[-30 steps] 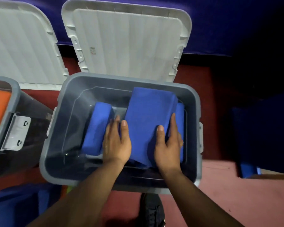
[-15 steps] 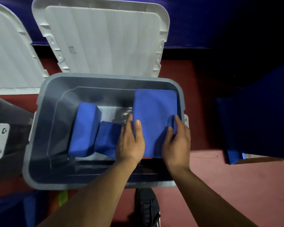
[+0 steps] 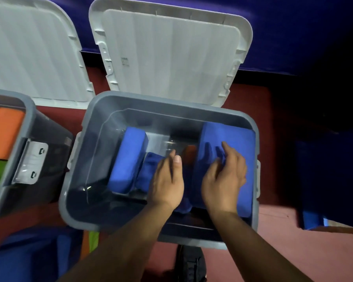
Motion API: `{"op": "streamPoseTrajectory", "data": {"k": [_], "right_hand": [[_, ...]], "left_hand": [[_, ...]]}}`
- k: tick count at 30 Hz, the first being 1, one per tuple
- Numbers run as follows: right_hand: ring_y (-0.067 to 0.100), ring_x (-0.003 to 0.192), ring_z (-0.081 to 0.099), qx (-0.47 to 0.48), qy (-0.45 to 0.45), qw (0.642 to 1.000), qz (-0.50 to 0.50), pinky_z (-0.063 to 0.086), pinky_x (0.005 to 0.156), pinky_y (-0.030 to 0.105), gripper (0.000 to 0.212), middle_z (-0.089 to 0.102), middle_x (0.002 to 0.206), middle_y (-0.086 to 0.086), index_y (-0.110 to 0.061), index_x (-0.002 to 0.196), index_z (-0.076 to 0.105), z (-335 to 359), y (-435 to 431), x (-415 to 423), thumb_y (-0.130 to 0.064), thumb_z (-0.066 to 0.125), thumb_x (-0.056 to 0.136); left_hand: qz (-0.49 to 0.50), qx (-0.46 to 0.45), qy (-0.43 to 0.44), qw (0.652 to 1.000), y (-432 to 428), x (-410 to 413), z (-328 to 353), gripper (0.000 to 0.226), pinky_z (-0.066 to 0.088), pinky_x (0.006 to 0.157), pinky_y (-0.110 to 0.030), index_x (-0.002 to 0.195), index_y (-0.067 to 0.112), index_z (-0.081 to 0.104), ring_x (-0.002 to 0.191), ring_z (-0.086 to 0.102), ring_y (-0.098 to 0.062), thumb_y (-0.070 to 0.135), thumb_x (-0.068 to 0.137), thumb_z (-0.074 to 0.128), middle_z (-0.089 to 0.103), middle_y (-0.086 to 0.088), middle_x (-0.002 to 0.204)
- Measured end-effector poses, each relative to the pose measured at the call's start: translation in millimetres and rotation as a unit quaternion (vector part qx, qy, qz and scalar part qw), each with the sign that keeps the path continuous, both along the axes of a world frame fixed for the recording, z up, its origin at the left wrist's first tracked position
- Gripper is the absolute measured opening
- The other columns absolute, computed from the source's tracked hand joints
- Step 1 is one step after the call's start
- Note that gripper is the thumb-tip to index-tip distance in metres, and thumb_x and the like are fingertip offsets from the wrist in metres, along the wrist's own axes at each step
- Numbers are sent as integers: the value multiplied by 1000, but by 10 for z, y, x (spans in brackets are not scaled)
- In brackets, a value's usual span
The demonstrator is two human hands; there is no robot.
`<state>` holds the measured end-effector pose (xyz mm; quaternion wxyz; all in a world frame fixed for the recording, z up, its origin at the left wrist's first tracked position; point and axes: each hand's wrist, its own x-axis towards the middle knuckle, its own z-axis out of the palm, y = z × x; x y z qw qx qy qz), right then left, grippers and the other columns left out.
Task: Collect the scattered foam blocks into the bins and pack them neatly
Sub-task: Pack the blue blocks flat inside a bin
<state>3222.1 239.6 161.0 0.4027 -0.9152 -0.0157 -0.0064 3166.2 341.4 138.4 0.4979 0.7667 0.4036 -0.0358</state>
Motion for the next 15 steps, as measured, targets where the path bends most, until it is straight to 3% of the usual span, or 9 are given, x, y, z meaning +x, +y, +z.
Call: {"op": "streamPoseTrajectory", "data": {"k": [2,4,6,8,11,15], "right_hand": [[20,129,49,64,23,997,37,37,111,42,39,54,134,3,-14,139,54,14,264,-115,-18,49,100],[16,129,49,103,54,990,82,40,112,41,42,55,132,-2,-15,140,54,17,546,-240,-29,45,101],[10,127,48,111,111,982,106,38,113,33,40,53,129,-9,-18,140,54,-34,793,-320,-29,48,102],[10,131,46,110,180,971,114,35,114,28,40,52,133,-9,-19,143,53,-163,991,-344,-24,50,104],[16,136,48,105,279,948,107,36,116,37,45,53,146,0,-21,148,49,-507,1234,-306,-29,51,104],[18,140,46,86,355,925,107,33,119,38,53,47,156,0,-26,156,38,-990,1517,-175,-41,45,106]], "left_hand": [[34,81,-30,996,199,-97,-55,84,34,117,-40,148,19,50,138,46,-22,72,97,11,52,-3,149],[68,164,-51,983,422,-193,-186,82,46,106,-50,135,7,61,123,59,-31,67,101,16,63,-12,132],[89,202,-36,975,646,-280,-303,75,49,100,-51,130,3,63,117,62,-34,60,104,22,66,-13,126],[94,187,6,978,876,-319,-328,78,42,107,-47,137,6,59,124,56,-33,61,98,19,61,-11,133],[71,178,56,980,1178,-308,-461,90,27,116,-41,147,12,49,138,41,-29,67,89,8,47,-9,151],[54,174,77,980,1519,-159,-887,92,16,122,-39,155,19,38,149,27,-24,70,87,3,33,-6,162]]}}
